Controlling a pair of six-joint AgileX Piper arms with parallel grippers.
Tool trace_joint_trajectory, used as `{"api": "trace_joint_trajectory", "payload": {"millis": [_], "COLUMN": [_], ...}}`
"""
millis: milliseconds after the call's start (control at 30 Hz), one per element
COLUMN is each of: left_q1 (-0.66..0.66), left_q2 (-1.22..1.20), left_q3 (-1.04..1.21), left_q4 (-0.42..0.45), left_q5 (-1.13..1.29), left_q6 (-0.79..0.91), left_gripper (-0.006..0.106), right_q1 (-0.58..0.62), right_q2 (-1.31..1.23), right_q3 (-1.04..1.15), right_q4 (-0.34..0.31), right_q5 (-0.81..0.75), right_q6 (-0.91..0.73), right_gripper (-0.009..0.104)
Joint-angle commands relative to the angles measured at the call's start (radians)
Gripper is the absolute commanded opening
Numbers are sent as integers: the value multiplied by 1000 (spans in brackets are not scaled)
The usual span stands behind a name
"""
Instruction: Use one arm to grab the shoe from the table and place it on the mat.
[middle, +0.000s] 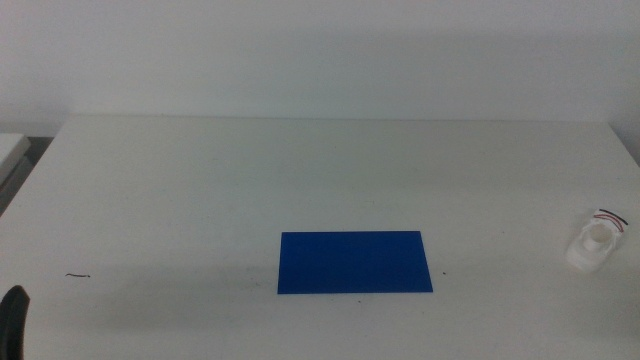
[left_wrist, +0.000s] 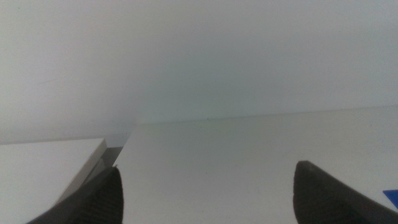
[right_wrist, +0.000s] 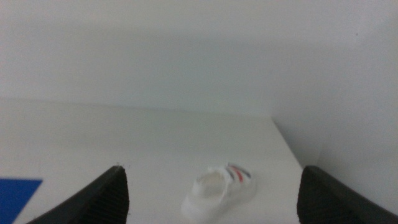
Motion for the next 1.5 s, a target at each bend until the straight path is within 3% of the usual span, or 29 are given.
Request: {"api": "trace_joint_trajectory", "payload": {"millis": [0, 167, 300, 433, 533, 733, 833, 1133, 1267, 1467], "left_q1": [-1, -1, -1, -1, -1, -1, -1, -1, -1, -1], "left_q2": [5, 5, 5, 5, 5, 5, 5, 5, 5, 5], "left_q3": [1, 1, 1, 1, 1, 1, 1, 1, 1, 1], "left_q4": [-4, -4, -4, -4, -4, -4, -4, -4, -4, -4], "left_q5": [-12, -12, -12, -12, -12, -12, -12, -12, -12, -12], "left_q6": [-3, -3, -3, -3, -3, -3, -3, -3, -3, -3], "left_gripper": [94, 94, 94, 94, 94, 94, 94, 94, 94, 94], "right_q1": [-4, -4, -4, -4, -4, -4, -4, -38, -64, -64], "right_q2": [-5, 11, 137, 331, 501, 905, 1101, 1494, 1621, 1774], "right_q3": [0, -212, -376, -575, -725, -1004, -1097, -1183, -1189, -1189], "right_q4": [0, -2, -10, 14, 47, 21, -30, -22, -58, -66], "right_q5": [48, 372, 411, 601, 792, 1039, 1023, 822, 773, 640], "right_q6": [-7, -7, -7, 7, 99, 417, 449, 653, 753, 771], "right_gripper": [93, 93, 93, 93, 93, 93, 93, 93, 93, 93]}}
